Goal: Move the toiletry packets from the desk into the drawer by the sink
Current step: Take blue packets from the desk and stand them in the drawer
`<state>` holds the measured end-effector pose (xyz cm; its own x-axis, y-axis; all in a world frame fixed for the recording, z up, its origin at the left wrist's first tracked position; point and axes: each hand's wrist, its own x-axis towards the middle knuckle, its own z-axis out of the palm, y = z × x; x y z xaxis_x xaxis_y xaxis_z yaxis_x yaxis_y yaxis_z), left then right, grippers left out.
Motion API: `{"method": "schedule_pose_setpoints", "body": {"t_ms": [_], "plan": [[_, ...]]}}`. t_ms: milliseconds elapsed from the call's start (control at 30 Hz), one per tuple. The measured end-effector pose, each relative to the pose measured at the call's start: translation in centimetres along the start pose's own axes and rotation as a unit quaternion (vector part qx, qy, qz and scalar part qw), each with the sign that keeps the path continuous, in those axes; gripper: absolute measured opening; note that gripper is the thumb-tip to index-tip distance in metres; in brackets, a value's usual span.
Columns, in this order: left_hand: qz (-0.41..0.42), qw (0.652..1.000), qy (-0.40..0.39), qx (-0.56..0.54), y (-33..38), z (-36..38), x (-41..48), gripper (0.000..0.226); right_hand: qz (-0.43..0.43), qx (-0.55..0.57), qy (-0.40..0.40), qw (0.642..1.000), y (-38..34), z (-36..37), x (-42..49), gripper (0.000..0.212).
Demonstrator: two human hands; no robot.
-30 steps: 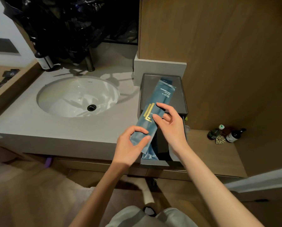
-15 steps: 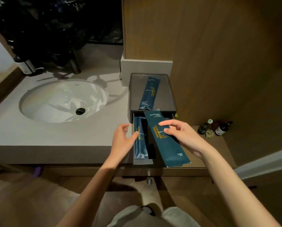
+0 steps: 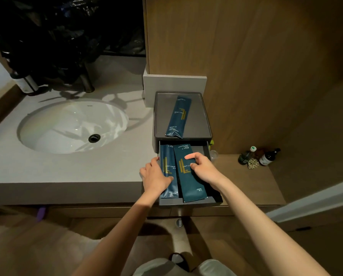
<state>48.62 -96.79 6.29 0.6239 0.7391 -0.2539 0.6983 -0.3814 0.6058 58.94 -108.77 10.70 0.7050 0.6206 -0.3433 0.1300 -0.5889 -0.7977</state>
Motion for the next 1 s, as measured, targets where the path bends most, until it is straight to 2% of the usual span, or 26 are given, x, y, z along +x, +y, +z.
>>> {"method": "schedule_pose_setpoints", "body": {"t_ms": [200, 467, 900, 1000], "plan": [[0.008, 1.000, 0.002, -0.013, -0.2, -0.1, -0.1, 0.074, 0.005, 0.015, 0.037, 0.999, 0.9, 1.6, 1.8, 0.032], [0.027, 0.999, 0.010, -0.040, -0.6, -0.6, -1.5, 0.065, -0.007, -0.007, 0.027, 1.000, 1.3, 2.6, 2.4, 0.026], [0.016, 0.999, 0.010, -0.050, -0.3, -1.0, -2.1, 0.067, -0.015, -0.028, 0.006, 0.999, 1.2, 2.4, 3.0, 0.018], [0.016, 0.999, 0.012, -0.050, -0.3, -1.0, -2.2, 0.067, -0.016, -0.049, 0.024, 0.998, 1.1, 2.6, 3.0, 0.019]]}}
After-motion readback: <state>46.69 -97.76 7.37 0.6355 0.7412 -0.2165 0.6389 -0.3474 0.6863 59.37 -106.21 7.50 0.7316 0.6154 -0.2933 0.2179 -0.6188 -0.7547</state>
